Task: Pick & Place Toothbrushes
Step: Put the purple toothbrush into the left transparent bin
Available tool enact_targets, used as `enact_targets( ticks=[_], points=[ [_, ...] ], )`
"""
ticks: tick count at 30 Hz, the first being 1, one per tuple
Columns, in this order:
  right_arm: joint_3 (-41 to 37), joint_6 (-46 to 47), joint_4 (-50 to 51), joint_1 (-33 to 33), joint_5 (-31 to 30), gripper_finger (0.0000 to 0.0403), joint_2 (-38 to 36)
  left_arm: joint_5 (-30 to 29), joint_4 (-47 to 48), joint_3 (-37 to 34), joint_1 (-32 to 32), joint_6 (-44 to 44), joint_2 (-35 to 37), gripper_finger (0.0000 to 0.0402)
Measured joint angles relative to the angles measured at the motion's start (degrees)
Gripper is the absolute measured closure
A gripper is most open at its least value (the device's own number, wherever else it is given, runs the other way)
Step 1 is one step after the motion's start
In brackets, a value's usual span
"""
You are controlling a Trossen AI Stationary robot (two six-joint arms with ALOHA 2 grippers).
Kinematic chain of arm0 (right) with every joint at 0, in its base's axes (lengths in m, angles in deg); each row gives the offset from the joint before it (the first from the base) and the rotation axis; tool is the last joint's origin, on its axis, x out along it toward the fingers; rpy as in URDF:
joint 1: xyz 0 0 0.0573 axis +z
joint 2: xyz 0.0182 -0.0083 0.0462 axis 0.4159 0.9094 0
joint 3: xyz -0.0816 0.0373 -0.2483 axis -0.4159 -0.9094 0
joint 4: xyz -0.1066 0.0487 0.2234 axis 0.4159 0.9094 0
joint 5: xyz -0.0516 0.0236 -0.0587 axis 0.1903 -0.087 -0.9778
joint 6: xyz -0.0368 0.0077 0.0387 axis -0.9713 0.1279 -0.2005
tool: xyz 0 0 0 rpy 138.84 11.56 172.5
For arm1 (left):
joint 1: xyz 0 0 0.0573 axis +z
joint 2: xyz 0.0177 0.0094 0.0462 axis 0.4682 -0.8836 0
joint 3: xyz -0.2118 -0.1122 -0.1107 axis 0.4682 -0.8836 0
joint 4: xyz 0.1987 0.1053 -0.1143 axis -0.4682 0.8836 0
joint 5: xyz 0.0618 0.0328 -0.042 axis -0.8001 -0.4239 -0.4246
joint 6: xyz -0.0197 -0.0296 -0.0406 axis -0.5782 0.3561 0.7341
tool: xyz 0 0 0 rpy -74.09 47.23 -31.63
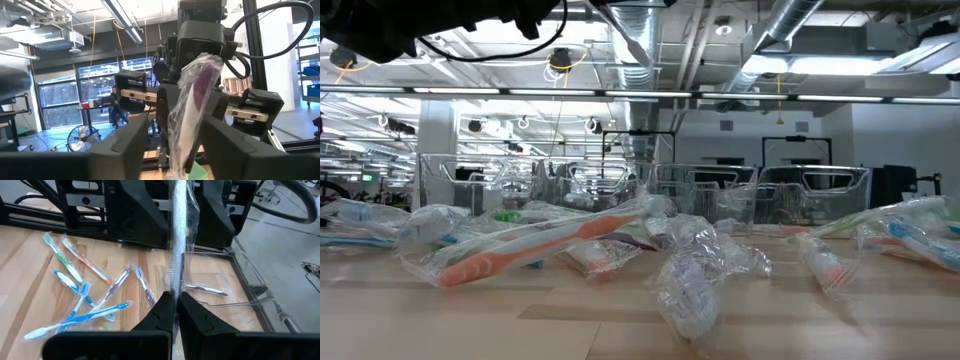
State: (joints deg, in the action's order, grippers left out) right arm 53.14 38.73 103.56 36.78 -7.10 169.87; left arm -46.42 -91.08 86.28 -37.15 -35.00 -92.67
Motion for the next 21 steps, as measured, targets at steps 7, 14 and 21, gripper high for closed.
enact_targets(
  ticks=[7, 14, 21],
  points=[
    [0.0, 1.6, 0.6, 0.0, 0.0, 0.0395, 0.0, 0.1, 0.1, 0.0, 0.0, -2.9, 0.0, 0.0363],
    [0.0, 1.5, 1.2, 0.0, -0.2, 0.0315, 0.0, -0.1, 0.7, 0.0, 0.0, -3.0, 0.0, 0.0377],
    [0.0, 1.5, 6.8, 1.4, -5.2, 0.0191, -0.8, -0.1, 2.3, 0.0, -0.2, -3.0, 0.0, 0.0384]
  ],
)
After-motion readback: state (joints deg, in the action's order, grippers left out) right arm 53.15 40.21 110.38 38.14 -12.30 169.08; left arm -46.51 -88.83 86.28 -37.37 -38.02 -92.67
